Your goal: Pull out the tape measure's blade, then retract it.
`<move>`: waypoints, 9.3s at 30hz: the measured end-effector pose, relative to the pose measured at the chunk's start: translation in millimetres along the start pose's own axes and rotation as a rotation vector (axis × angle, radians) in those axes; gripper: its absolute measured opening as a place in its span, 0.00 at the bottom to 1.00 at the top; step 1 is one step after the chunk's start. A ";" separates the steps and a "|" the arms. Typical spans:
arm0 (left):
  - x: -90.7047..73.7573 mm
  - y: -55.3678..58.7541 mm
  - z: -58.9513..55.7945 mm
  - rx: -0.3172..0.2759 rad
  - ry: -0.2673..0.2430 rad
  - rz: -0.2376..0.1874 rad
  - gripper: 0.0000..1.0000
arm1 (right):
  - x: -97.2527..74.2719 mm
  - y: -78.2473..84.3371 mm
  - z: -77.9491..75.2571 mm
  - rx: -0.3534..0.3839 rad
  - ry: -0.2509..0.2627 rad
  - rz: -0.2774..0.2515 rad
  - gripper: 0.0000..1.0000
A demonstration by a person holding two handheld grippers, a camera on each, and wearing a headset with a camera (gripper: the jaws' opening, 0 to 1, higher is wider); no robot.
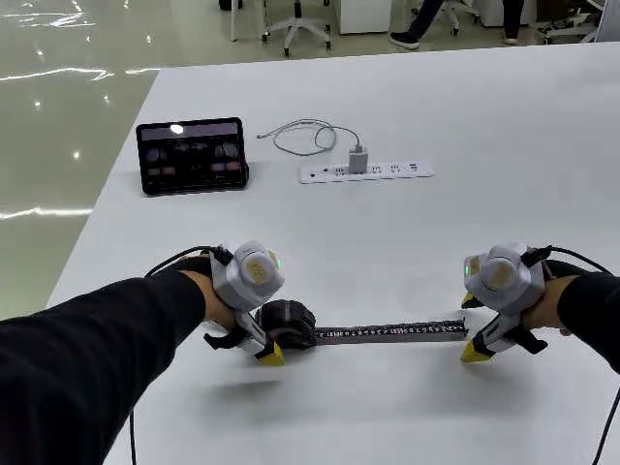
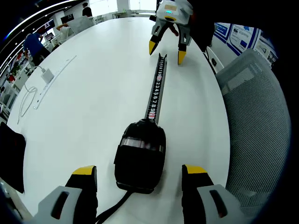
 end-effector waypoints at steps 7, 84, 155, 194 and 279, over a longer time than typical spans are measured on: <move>0.7 4.4 4.6 -0.036 -0.051 -0.014 0.95 | 1.2 1.3 2.2 0.021 0.010 -0.016 0.59; -98.3 133.3 -73.9 -0.681 -0.373 -0.415 1.00 | -63.7 79.4 130.2 0.430 0.393 -0.557 1.00; -68.0 14.0 -50.9 -0.751 -0.643 -0.471 1.00 | -80.1 45.2 94.0 0.225 0.328 -0.450 1.00; -11.4 1.3 -60.0 -0.969 -0.691 -0.460 1.00 | -27.5 -2.4 4.3 -0.101 0.045 -0.123 0.85; -4.1 4.1 -44.5 -1.030 -0.692 -0.454 0.91 | 0.7 -12.8 -5.9 -0.092 -0.085 0.048 0.11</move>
Point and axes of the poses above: the centre of the closed fingertips' face, and the gripper's own axes: x roughly forward along the fingers, z roughly to its left, y roughly out of its underside, the point moved 7 cm from there along -x, roughly backward along the fingers, and after that the axes turned 9 degrees about -y, right-handed, at the moved point
